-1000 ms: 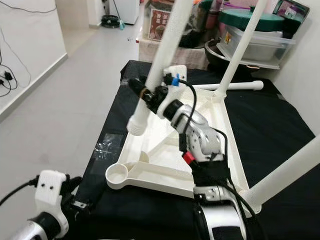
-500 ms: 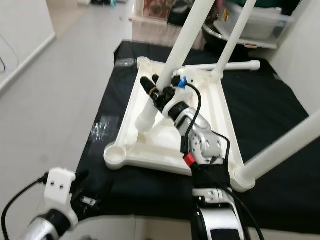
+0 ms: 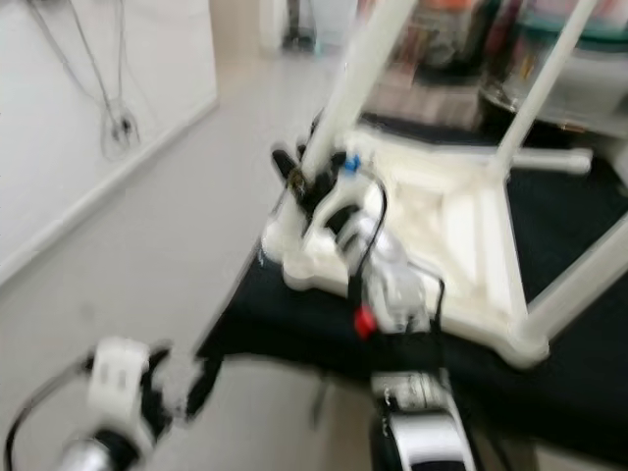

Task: Building children table

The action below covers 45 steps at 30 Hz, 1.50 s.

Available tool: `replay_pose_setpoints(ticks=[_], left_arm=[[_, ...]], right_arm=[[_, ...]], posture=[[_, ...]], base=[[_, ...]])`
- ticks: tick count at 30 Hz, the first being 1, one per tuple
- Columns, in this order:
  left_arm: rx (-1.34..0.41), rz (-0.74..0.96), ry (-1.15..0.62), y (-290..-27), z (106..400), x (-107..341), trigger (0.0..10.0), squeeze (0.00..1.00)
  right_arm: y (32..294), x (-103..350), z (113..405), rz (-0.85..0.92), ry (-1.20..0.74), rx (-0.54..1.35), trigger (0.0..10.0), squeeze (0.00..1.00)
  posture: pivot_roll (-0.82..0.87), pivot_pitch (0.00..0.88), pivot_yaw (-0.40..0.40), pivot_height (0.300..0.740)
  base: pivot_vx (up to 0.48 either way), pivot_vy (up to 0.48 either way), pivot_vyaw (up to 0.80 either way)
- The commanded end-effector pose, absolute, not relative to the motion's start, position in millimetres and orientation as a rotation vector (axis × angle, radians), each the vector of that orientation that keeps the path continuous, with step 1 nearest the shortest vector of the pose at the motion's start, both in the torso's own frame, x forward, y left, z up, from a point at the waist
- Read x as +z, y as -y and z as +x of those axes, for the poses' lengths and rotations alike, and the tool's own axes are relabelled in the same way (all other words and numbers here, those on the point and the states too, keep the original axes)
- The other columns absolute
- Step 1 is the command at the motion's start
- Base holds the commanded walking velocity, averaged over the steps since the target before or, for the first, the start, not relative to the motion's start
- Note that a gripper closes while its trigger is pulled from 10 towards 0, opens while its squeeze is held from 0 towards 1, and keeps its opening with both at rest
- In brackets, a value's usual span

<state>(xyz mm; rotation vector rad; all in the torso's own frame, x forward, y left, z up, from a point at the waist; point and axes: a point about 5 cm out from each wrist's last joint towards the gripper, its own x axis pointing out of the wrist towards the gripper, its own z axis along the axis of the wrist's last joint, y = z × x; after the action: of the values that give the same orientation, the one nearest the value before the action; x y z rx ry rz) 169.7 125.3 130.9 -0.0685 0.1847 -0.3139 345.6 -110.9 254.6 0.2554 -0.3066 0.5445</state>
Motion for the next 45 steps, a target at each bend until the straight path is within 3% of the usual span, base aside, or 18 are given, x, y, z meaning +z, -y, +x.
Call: replay_pose_setpoints(ticks=[1, 8, 28, 45], left_arm=[[-0.316, -0.057, -0.166, -123.5, 169.7, 133.7, 10.0, 0.00], [-0.285, 0.003, -0.102, -121.7, 175.5, 141.6, 10.0, 0.00], [-0.154, 0.053, 0.060, -133.9, 198.3, 175.5, 10.0, 0.00], [-0.150, 0.090, 0.063, -137.9, 200.3, 173.3, 10.0, 0.00]], right_arm=[[118.4, 257.7, 343.8, 0.241, 0.338, 0.505, 10.0, 0.00], [118.6, 236.4, 312.9, 0.153, 0.323, 0.444, 10.0, 0.00], [109.5, 251.7, 323.6, 0.174, 0.384, 0.478, 10.0, 0.00], [111.0, 252.8, 328.3, 0.169, 0.392, 0.474, 10.0, 0.00]], posture=[[0.12, 0.048, -0.124, 0.740], [0.10, 0.050, -0.111, 0.740], [0.12, 0.043, -0.128, 0.740], [0.11, 0.040, -0.132, 0.740]], base=[[0.000, 0.000, 0.00], [0.000, 0.000, 0.00], [0.000, 0.000, -0.18], [0.000, 0.000, 0.00]])
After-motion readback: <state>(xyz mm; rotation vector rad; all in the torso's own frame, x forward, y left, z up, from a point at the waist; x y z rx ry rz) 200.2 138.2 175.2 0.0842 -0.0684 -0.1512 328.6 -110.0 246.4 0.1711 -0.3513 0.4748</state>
